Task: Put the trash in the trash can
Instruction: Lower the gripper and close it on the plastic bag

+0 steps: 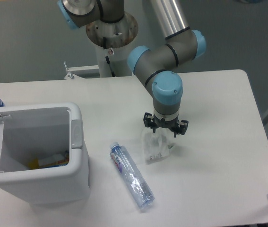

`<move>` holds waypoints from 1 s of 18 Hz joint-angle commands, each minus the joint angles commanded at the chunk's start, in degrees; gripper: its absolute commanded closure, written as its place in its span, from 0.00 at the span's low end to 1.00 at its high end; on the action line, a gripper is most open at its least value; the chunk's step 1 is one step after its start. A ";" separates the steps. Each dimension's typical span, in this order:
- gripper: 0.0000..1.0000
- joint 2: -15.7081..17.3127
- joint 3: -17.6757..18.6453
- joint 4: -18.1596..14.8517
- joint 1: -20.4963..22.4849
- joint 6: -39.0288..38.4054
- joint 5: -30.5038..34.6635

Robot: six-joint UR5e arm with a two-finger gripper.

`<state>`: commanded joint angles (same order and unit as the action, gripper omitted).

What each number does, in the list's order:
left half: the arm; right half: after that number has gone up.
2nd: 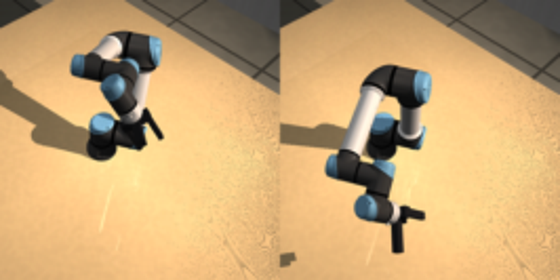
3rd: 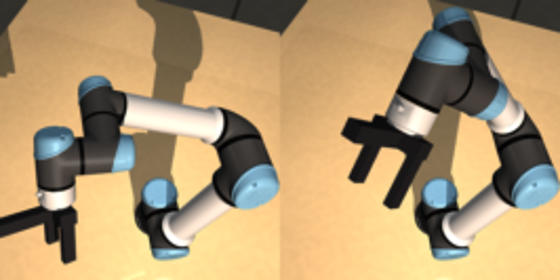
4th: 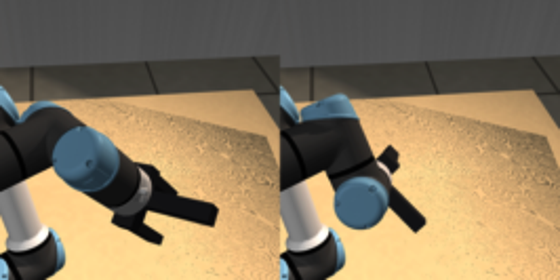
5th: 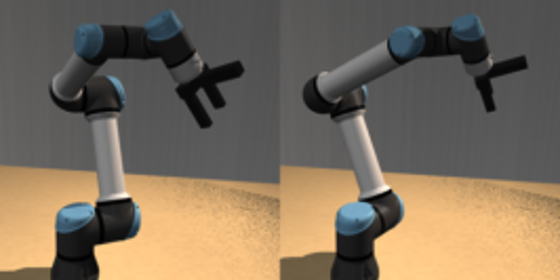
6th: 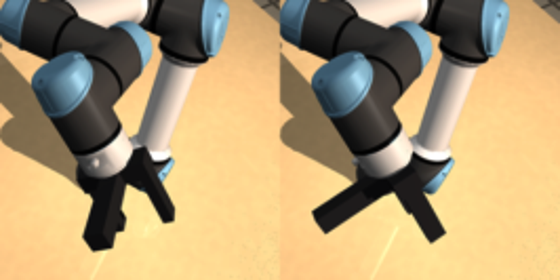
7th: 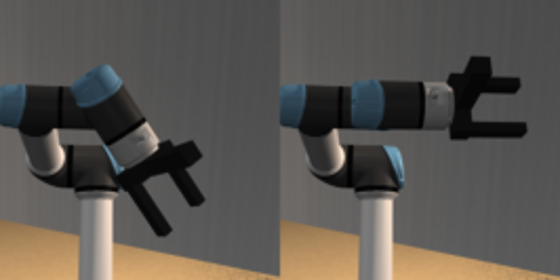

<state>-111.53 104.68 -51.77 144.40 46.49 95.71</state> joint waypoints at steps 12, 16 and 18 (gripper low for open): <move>1.00 1.49 -8.34 -1.49 4.92 3.78 -2.54; 1.00 2.98 -13.52 -1.67 6.50 0.80 -10.44; 1.00 3.16 -16.51 -1.67 6.59 -2.79 -13.87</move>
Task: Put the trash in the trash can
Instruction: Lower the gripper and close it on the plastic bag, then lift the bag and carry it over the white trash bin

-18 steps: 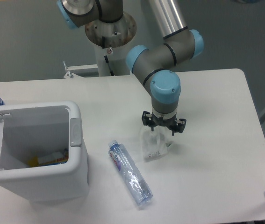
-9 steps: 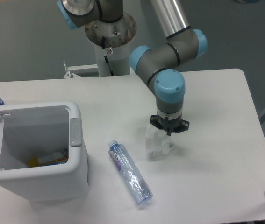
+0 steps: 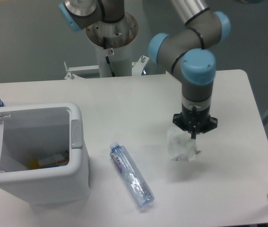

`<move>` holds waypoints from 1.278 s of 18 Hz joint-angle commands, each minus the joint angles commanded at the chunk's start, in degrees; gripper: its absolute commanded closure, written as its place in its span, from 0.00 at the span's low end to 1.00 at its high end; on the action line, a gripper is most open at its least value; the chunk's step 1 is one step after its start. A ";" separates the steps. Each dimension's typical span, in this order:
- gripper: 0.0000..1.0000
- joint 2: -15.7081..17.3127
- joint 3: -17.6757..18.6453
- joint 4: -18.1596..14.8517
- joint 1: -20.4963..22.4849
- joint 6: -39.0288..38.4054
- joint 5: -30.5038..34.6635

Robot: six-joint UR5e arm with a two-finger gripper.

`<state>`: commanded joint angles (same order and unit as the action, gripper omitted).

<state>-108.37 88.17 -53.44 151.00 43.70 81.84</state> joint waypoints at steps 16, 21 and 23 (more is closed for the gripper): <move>1.00 3.42 -11.18 0.53 -2.98 -32.26 -13.99; 1.00 6.23 -11.09 0.62 -6.41 -37.72 -13.99; 1.00 7.73 -10.91 0.79 -7.82 -39.65 -13.90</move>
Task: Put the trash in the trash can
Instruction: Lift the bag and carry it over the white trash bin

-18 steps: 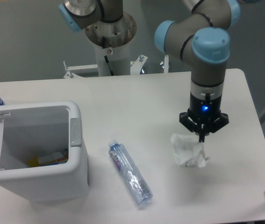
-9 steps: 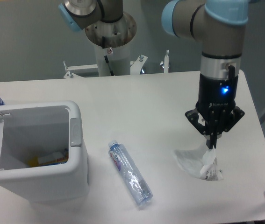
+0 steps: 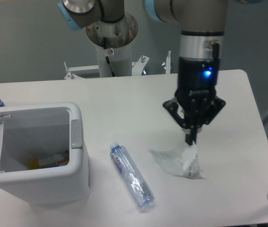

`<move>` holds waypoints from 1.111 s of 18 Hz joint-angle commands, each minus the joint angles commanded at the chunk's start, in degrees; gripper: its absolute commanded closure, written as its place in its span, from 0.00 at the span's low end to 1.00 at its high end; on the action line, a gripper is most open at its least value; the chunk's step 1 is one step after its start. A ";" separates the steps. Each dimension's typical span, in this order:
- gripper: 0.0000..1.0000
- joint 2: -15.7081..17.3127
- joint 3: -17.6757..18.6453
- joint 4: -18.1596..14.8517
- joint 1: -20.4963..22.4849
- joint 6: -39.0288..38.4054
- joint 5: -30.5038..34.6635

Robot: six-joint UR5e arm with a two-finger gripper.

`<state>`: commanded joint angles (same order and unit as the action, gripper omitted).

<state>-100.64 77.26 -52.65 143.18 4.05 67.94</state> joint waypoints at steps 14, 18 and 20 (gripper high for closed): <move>1.00 7.92 10.63 0.00 -18.01 -0.45 0.53; 1.00 7.21 12.39 0.00 -20.66 -0.54 0.27; 0.72 7.04 12.92 0.17 -20.84 -0.01 0.18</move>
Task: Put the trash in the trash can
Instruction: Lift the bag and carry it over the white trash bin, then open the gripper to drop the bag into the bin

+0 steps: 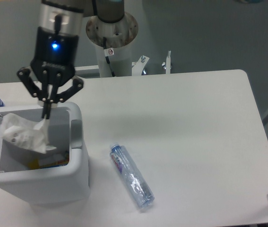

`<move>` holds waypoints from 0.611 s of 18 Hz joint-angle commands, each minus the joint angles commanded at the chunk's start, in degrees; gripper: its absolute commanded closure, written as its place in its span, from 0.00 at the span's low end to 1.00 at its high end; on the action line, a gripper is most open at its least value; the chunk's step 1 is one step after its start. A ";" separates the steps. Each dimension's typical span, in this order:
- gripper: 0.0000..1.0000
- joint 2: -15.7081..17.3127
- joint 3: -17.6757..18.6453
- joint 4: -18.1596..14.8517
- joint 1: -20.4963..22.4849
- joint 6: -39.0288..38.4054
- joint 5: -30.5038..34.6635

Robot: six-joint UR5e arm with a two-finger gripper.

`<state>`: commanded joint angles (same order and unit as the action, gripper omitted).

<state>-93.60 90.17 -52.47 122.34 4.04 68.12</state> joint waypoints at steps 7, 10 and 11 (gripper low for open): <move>0.00 -0.53 -0.96 0.00 0.09 0.27 0.00; 0.00 -0.53 -0.62 0.09 0.26 0.27 0.26; 0.00 -0.62 -0.53 0.09 0.70 0.27 0.26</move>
<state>-94.22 89.65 -52.38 123.04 4.31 68.38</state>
